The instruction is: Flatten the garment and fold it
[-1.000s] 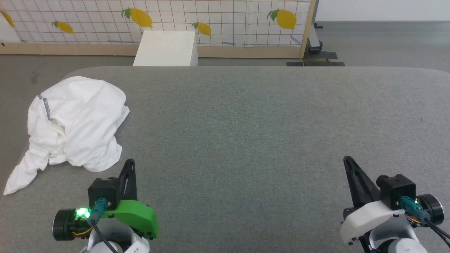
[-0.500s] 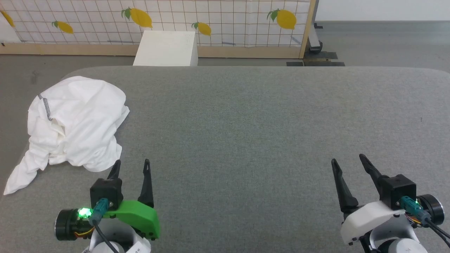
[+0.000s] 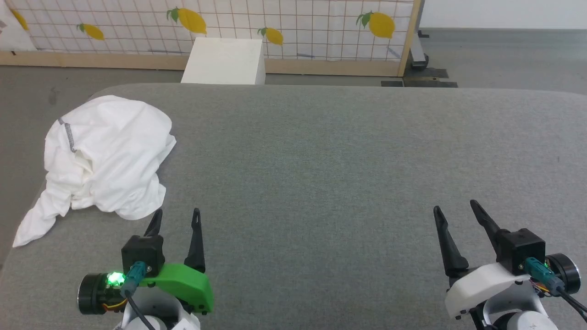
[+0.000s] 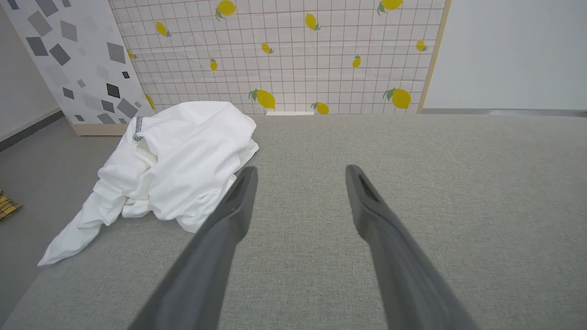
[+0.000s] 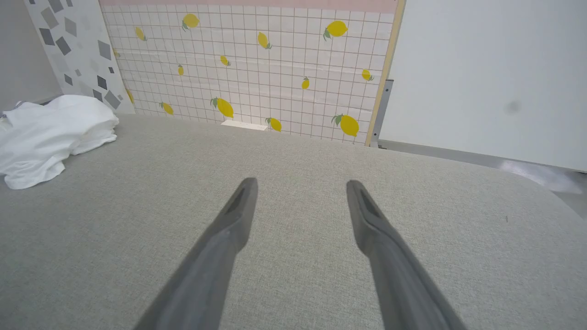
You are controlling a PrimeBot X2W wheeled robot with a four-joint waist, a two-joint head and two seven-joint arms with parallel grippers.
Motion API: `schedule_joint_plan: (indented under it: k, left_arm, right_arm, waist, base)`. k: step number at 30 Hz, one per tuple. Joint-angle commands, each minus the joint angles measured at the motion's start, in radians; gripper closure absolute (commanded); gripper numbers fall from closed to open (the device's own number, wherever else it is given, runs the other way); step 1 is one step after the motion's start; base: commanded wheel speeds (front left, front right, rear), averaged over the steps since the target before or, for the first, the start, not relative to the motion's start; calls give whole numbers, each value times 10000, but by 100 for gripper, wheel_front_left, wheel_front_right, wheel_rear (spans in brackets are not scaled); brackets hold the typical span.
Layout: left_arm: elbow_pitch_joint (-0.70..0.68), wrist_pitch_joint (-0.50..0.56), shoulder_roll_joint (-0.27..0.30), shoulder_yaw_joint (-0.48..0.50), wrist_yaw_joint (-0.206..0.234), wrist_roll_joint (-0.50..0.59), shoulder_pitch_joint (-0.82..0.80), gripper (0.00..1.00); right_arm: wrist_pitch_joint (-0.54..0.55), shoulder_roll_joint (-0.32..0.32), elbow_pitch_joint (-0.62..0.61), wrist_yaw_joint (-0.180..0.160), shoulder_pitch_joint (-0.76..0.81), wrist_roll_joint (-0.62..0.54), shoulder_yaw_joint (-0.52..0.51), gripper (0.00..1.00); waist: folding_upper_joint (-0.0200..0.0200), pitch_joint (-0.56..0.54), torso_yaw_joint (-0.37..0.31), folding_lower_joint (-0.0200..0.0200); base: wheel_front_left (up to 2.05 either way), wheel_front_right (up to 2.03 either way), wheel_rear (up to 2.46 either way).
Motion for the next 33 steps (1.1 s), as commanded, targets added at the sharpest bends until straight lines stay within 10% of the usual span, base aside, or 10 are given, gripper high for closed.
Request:
schedule_joint_plan:
  k: [1, 33]
  left_arm:
    - [62, -98, 7, -35, 71, -115, -177, 0]
    - [0, -759, 227, 189, 462, -614, 60, 0]
  right_arm:
    - [-105, -1, 20, -3, -42, 92, -2, 0]
    - [-467, -2, 86, -6, -168, 204, 292, 0]
  waist:
    - [0, 1, 119, 0]
    - [0, 66, 2474, 0]
  base:
    - [0, 0, 0]
    - [0, 0, 0]
